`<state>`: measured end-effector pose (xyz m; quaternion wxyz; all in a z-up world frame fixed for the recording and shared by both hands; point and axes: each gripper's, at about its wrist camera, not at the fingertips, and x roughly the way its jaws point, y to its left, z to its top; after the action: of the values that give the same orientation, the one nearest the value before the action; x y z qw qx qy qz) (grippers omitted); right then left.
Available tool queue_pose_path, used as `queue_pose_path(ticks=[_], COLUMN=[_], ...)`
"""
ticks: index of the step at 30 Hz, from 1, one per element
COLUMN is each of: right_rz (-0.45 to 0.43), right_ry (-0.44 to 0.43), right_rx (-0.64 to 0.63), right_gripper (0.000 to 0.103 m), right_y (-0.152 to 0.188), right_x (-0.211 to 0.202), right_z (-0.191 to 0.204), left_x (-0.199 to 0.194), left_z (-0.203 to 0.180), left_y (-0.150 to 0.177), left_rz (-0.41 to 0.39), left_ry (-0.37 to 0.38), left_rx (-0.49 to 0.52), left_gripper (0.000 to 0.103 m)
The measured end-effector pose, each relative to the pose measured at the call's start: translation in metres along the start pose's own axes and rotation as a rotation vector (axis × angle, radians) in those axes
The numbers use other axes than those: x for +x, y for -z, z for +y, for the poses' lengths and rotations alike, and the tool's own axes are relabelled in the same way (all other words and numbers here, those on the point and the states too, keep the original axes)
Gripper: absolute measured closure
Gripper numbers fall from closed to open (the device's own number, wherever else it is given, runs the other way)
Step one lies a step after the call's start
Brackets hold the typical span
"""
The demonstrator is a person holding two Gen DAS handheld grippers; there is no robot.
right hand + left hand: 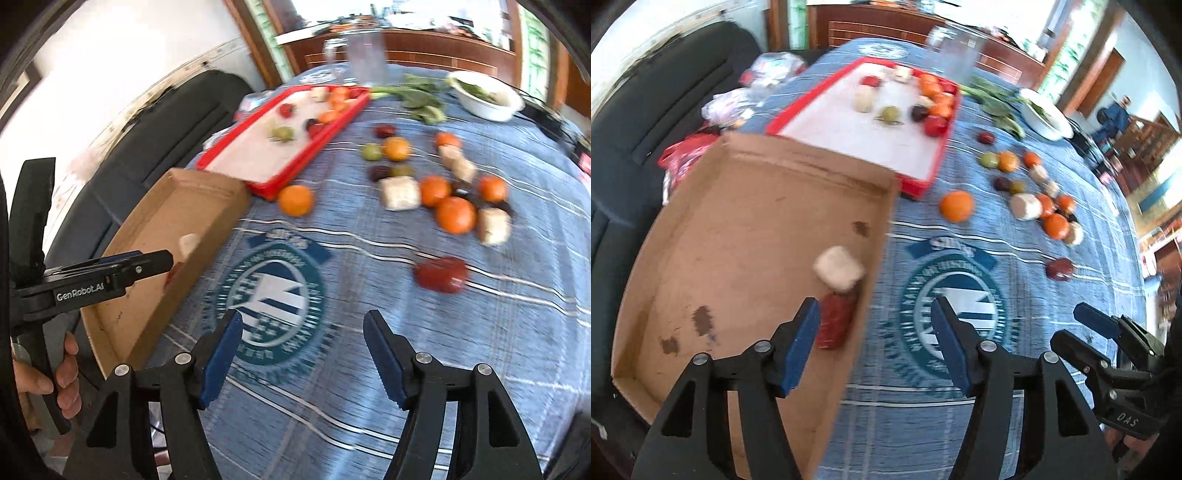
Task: Organize fruits
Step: 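Grasp a mandarin with left tool while right tool grasps another red date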
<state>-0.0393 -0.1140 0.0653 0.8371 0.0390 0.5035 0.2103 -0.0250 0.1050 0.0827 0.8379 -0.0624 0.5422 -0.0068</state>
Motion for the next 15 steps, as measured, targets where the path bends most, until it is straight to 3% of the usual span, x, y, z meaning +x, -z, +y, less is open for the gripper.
queue_pose_path(ticks=[10,15], right_rz=[-0.039,-0.043], right_ry=[0.117,0.143], right_rx=[0.137,0.183], right_gripper=[0.033,0.033], right_y=[0.009,0.009], right_x=[-0.022,-0.024], right_z=[-0.057,-0.075], left_x=[0.022,0.032], left_z=[-0.059,-0.060], left_y=[-0.008,-0.016], left_rz=[0.048,0.066], left_ry=[0.064,0.085], left_rx=[0.134,0.110], left_gripper=[0.042,0.042])
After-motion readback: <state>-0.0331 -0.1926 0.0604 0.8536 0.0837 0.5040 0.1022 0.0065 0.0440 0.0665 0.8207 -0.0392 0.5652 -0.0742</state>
